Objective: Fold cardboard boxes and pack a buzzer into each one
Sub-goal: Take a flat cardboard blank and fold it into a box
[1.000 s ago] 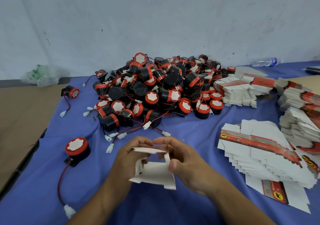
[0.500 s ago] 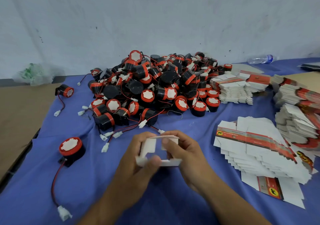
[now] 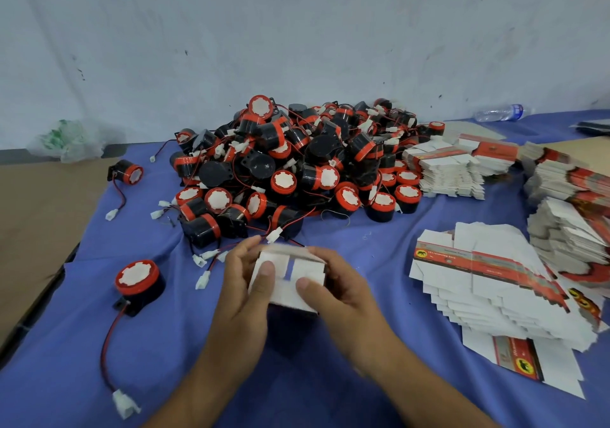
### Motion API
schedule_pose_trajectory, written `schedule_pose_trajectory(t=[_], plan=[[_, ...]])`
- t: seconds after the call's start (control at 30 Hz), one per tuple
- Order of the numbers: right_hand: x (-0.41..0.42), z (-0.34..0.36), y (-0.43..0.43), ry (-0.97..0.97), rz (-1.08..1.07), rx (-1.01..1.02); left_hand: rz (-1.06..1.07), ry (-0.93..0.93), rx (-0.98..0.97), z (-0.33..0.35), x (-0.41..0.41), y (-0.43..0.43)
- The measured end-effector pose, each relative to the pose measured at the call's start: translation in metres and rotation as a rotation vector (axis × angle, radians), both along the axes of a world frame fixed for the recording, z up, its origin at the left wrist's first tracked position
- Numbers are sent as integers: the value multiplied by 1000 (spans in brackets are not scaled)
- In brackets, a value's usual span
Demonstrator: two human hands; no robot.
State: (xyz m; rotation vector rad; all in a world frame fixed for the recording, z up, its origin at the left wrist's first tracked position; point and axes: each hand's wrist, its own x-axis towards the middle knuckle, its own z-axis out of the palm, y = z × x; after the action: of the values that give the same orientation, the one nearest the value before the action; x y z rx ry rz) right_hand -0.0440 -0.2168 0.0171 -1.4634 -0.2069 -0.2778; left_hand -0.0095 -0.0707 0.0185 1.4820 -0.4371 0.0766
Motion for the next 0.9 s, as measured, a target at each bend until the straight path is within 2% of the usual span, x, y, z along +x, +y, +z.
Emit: schedule_pose_trajectory(t=[0.1, 0.2, 0.33, 0.43, 0.47, 0.57, 0.77, 0.9], plan=[[5, 2, -5, 93, -20, 241, -24, -157, 146, -1, -9, -4], [4, -1, -11, 124, 49, 278, 45, -300, 365, -1, -11, -4], [4, -2, -8, 160, 67, 102, 166, -520, 425, 7, -7, 1], [7, 4, -11, 235, 17, 119, 174, -569, 440, 12, -5, 3], [8, 6, -12, 233, 35, 158, 164, -590, 461, 13, -5, 4], [2, 5, -16, 170, 98, 107, 135, -692, 555, 13, -3, 5], [0, 7, -17, 141, 39, -91, 72, -680, 590, 13, -4, 5], [0, 0, -13, 32, -20, -254, 78, -614, 577, 15, -5, 5]])
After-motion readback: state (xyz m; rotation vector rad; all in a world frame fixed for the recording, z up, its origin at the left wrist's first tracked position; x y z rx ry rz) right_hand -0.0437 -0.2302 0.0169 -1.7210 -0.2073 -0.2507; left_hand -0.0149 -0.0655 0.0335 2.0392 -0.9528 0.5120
